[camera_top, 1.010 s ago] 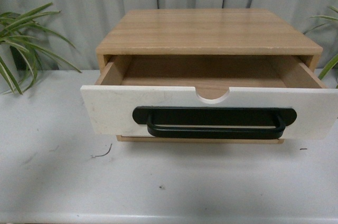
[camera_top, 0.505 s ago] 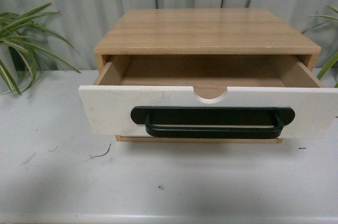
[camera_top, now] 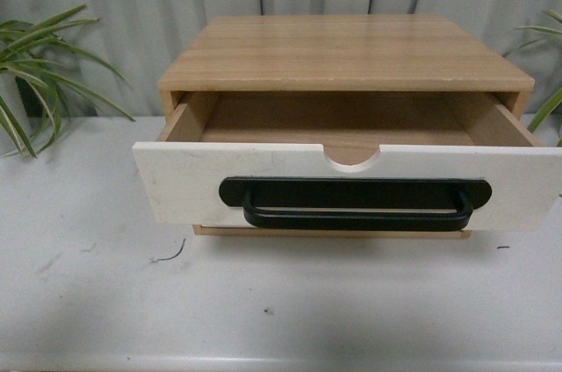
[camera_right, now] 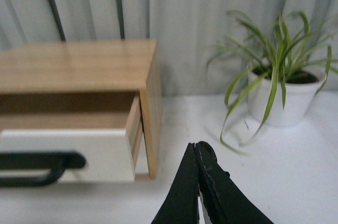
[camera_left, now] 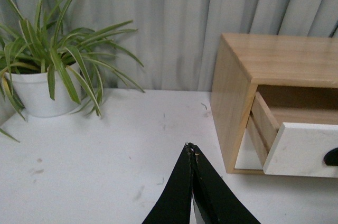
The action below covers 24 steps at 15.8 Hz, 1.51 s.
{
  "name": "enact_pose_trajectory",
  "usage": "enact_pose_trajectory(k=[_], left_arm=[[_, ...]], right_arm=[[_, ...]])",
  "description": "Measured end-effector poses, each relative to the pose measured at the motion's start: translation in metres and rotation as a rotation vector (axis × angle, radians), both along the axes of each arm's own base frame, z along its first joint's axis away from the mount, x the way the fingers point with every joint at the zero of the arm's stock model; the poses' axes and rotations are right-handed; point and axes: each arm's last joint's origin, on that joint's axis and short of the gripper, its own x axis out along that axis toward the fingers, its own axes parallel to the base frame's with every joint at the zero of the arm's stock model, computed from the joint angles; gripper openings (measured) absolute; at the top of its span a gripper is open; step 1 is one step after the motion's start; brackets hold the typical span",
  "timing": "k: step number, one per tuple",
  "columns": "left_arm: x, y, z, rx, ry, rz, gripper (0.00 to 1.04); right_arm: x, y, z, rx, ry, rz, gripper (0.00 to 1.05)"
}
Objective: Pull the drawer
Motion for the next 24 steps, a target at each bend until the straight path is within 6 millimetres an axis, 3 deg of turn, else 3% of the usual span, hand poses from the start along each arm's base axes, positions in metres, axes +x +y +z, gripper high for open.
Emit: enact_pose_trajectory(k=[11, 13, 14, 15, 21, 22, 24], left_arm=[[-0.013, 0.000, -0.005, 0.000, -0.002, 0.000, 0.02], [-0.024, 0.000, -0.008, 0.000, 0.000, 0.000, 0.02], [-0.024, 0.000, -0.006, 0.001, -0.005, 0.000, 0.02], [-0.023, 0.000, -0.009, 0.002, 0.015, 0.000, 0.02], [-0.024, 0.000, -0.009, 0.003, 0.009, 0.000, 0.02], [-0.024, 0.000, -0.009, 0.002, 0.009, 0.000, 0.03], [-0.024, 0.000, -0.009, 0.003, 0.009, 0.000, 0.24]], right_arm=[[-0.016, 0.000, 0.000, 0.000, -0.001, -0.001, 0.02], [-0.018, 0.000, -0.001, 0.000, 0.005, -0.002, 0.02], [-0.024, 0.000, -0.006, 0.000, 0.055, 0.002, 0.02], [-0.028, 0.000, -0.001, 0.000, -0.010, -0.002, 0.02], [-0.028, 0.000, -0.003, 0.000, 0.007, -0.003, 0.02], [-0.028, 0.000, -0.003, 0.000, 0.007, -0.003, 0.08], [-0.028, 0.000, -0.003, 0.000, 0.007, -0.003, 0.30]])
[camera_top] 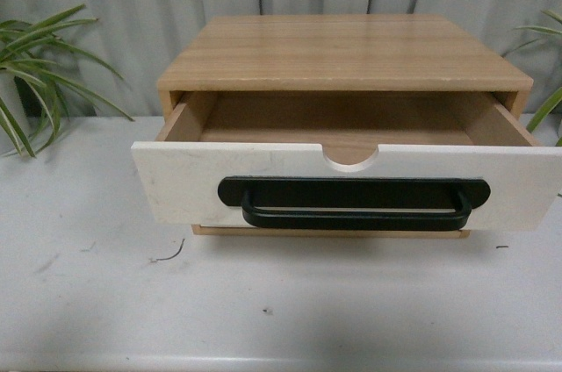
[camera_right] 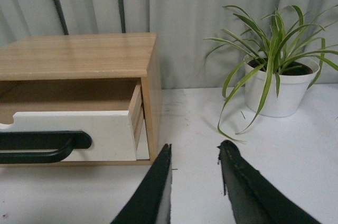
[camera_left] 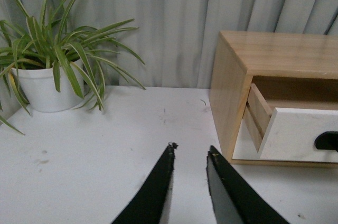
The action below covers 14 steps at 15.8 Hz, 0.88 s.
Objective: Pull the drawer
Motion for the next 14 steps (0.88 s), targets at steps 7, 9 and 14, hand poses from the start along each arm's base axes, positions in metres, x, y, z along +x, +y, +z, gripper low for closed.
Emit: enact_pose_trajectory(k=[7, 9, 14], left_arm=[[0.0000, 0.0000, 0.0000, 0.000, 0.000, 0.000, 0.98], [0.0000, 0.0000, 0.0000, 0.000, 0.000, 0.000, 0.98], [0.0000, 0.0000, 0.0000, 0.000, 0.000, 0.000, 0.98]], right_arm=[[0.0000, 0.0000, 0.0000, 0.000, 0.000, 0.000, 0.97], [0.0000, 0.0000, 0.0000, 0.000, 0.000, 0.000, 0.98], [0.0000, 0.0000, 0.0000, 0.000, 0.000, 0.000, 0.98]])
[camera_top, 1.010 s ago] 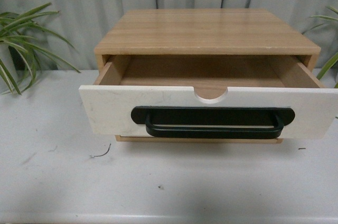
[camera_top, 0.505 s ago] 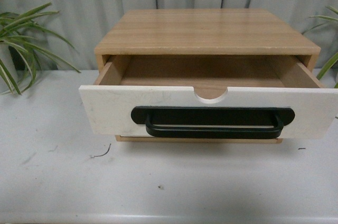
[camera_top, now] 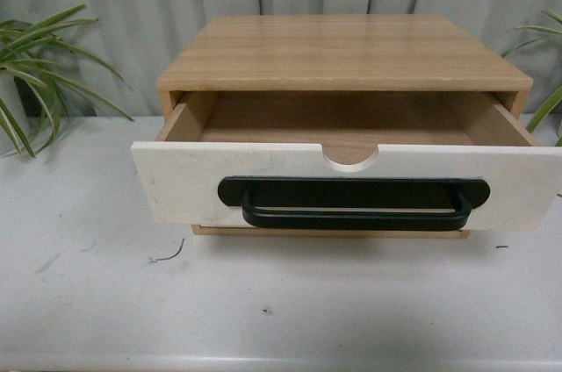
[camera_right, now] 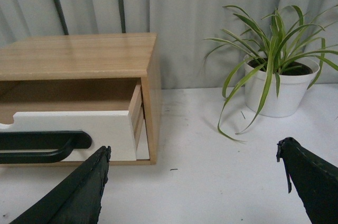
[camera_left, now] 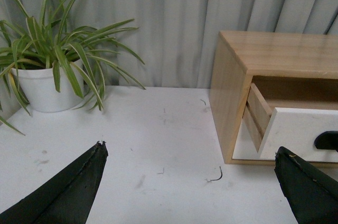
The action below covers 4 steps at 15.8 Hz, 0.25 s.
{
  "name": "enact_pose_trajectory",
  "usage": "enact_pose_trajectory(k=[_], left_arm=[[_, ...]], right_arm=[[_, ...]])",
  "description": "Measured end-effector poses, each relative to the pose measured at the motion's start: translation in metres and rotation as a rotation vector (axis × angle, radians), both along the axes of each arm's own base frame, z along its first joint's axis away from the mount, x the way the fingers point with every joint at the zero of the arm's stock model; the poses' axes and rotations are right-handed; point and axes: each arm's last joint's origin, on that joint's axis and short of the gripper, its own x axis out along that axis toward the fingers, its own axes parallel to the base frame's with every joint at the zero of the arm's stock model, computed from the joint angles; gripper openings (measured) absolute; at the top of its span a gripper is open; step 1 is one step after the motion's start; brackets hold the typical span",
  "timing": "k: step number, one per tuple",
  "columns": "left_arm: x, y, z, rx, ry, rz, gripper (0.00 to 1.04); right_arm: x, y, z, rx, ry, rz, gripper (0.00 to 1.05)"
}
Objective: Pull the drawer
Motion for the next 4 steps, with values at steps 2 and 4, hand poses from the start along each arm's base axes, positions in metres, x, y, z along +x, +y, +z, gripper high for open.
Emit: enact_pose_trajectory(k=[2, 4], left_arm=[[0.0000, 0.0000, 0.0000, 0.000, 0.000, 0.000, 0.98], [0.0000, 0.0000, 0.0000, 0.000, 0.000, 0.000, 0.98]], right_arm=[[0.0000, 0.0000, 0.0000, 0.000, 0.000, 0.000, 0.98], [0.0000, 0.0000, 0.0000, 0.000, 0.000, 0.000, 0.98]])
